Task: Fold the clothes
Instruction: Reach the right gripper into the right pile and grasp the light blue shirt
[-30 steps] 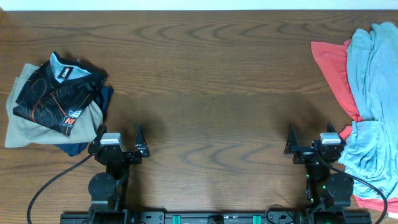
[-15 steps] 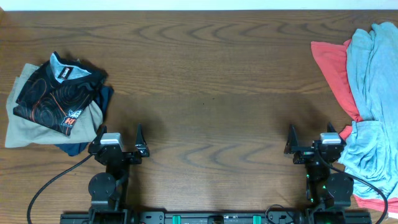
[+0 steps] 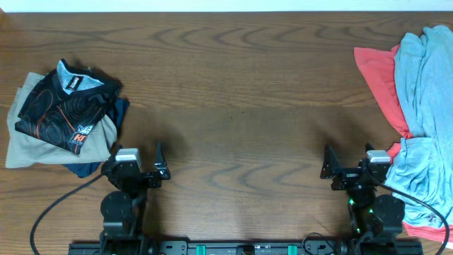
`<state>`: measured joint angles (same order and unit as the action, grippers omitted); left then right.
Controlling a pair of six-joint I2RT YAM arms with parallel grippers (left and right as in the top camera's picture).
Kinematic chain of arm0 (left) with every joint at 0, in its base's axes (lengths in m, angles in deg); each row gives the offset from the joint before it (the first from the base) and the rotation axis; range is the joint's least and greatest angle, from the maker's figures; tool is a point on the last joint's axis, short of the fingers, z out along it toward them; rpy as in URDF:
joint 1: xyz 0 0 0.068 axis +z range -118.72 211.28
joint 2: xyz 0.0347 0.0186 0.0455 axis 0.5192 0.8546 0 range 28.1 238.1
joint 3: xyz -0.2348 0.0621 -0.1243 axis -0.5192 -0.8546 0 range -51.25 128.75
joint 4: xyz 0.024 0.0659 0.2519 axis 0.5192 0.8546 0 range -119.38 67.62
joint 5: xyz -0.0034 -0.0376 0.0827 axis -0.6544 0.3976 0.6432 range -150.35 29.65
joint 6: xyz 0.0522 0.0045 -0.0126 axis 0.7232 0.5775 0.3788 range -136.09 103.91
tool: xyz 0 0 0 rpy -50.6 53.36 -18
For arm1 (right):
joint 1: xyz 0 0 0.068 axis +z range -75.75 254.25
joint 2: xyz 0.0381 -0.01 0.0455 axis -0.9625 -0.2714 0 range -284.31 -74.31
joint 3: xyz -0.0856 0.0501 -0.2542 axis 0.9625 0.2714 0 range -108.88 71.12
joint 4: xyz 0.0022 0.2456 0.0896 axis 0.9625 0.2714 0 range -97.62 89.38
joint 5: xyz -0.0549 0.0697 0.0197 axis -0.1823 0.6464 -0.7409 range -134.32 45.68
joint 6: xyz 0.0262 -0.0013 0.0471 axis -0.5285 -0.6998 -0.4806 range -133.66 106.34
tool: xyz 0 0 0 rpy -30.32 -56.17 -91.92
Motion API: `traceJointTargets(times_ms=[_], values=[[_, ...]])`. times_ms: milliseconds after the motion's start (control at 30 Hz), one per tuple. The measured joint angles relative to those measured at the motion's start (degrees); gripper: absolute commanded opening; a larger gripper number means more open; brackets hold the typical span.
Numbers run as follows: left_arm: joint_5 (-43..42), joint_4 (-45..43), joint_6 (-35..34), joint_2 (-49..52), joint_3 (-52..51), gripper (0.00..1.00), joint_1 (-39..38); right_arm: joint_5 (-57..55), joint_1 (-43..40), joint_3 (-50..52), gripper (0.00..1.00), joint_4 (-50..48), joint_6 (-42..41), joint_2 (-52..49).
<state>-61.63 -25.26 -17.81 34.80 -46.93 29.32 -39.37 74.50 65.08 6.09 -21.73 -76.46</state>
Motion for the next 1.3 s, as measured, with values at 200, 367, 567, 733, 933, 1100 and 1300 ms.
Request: traceJointTargets(times_ms=[200, 367, 567, 733, 933, 1100, 1300], values=[[0.0, 1.99, -0.02, 13.97, 10.69, 0.98, 0.0, -0.07, 0.0, -9.05, 0.99, 8.04, -0.35, -6.86], [0.0, 10.49, -0.15, 27.21, 22.49, 0.98, 0.0, -0.11, 0.0, -16.37, 0.99, 13.99, -0.48, -17.05], [-1.4, 23.04, -0.17, 41.13, 35.15, 0.98, 0.0, -0.7, 0.0, -28.13, 0.99, 23.82, -0.48, -34.14], [-3.78, 32.04, -0.17, 49.88, 43.34, 0.98, 0.0, -1.14, -1.03, -37.7, 0.99, 32.68, 0.81, -47.78], [-4.76, 33.53, -0.2, 53.35, 45.2, 0.98, 0.0, -2.23, -4.09, -44.37, 0.99, 31.43, 2.84, -60.98], [-4.81, 33.44, -0.17, 53.46, 45.2, 0.98, 0.0, -9.07, -9.2, -44.48, 0.99, 27.45, -0.24, -66.69], [-4.81, 33.09, -0.17, 53.48, 45.22, 0.98, -0.02, -17.51, -19.23, -44.54, 0.96, 21.27, -3.06, -72.11]])
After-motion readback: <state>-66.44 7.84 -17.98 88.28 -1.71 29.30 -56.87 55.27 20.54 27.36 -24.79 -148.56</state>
